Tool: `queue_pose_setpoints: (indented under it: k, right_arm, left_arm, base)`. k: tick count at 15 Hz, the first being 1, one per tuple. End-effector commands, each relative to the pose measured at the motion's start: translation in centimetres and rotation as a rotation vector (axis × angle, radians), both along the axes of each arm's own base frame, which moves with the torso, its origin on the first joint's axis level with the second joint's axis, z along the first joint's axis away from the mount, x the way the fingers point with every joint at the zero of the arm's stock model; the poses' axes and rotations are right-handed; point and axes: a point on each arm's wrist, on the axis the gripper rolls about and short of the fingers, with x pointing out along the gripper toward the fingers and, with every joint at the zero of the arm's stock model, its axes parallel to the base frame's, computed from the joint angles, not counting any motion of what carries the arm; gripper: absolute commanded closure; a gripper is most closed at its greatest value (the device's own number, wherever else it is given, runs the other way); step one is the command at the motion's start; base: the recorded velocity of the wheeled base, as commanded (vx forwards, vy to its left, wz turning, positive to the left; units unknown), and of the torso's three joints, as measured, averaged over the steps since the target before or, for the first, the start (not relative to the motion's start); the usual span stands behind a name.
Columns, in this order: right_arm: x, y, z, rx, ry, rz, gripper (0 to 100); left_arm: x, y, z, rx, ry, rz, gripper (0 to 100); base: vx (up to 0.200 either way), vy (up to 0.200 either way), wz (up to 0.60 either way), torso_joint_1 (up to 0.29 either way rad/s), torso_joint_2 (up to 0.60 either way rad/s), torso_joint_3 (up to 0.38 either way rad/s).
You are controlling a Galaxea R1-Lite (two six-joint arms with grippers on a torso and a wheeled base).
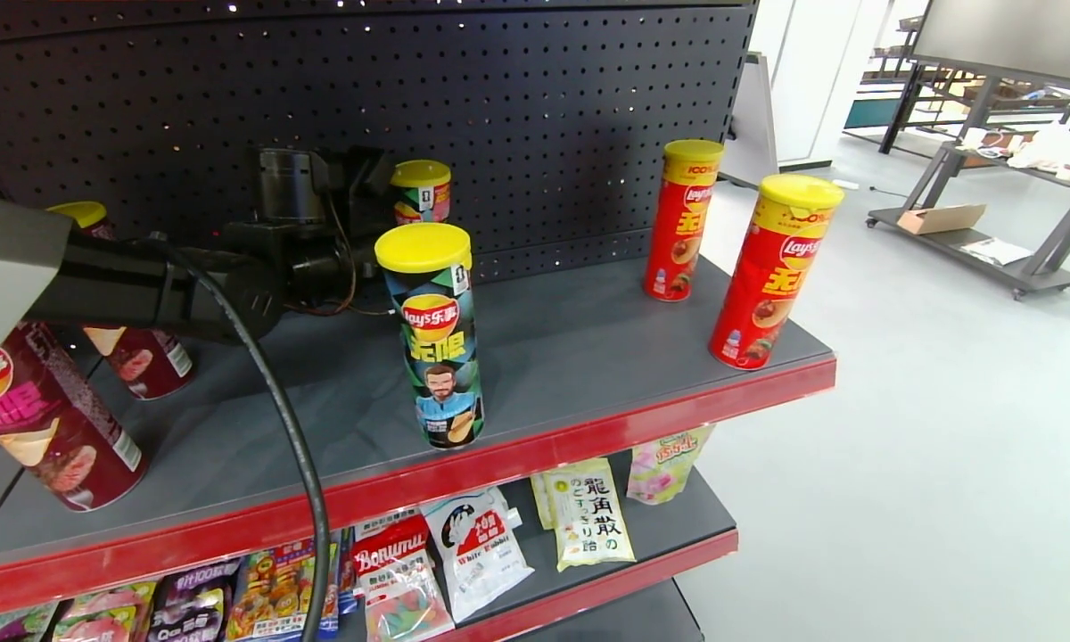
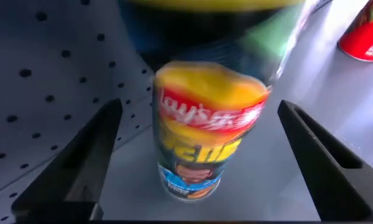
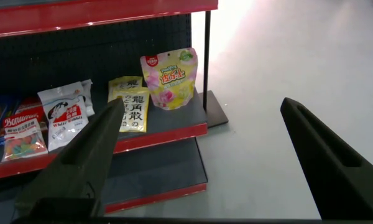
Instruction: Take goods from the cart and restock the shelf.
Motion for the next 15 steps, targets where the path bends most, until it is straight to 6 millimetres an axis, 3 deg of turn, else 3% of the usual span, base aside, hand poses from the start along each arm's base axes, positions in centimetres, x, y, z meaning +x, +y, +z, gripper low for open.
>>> queue_pose_setpoints:
  k: [1, 5, 12, 15]
  right_arm:
    - [0.0, 0.0, 0.0, 0.000, 0.002, 0.001, 0]
    - [0.0, 0.0, 0.0, 0.000, 0.002, 0.001, 0]
    - [0.0, 0.0, 0.0, 0.000, 0.002, 0.001, 0]
    - [0.0, 0.0, 0.0, 0.000, 0.002, 0.000, 0]
  left_arm:
    - [-0.5, 0.1, 0.7, -0.005, -0.014, 0.001, 0]
    - [-2.6, 0.9, 1.9, -0.020, 0.011, 0.014, 0]
    - [-7.1, 3.0, 1.2, 0.030, 0.068, 0.132, 0]
    - [-11.4, 4.2, 0.8, 0.051, 0.099, 0.164, 0]
  base:
    - [0.000, 0.000, 0.00, 0.000, 0.00, 0.000]
    - [0.000, 0.000, 0.00, 0.000, 0.00, 0.000]
    - [0.000, 0.000, 0.00, 0.000, 0.00, 0.000]
    - [0.000, 0.000, 0.00, 0.000, 0.00, 0.000]
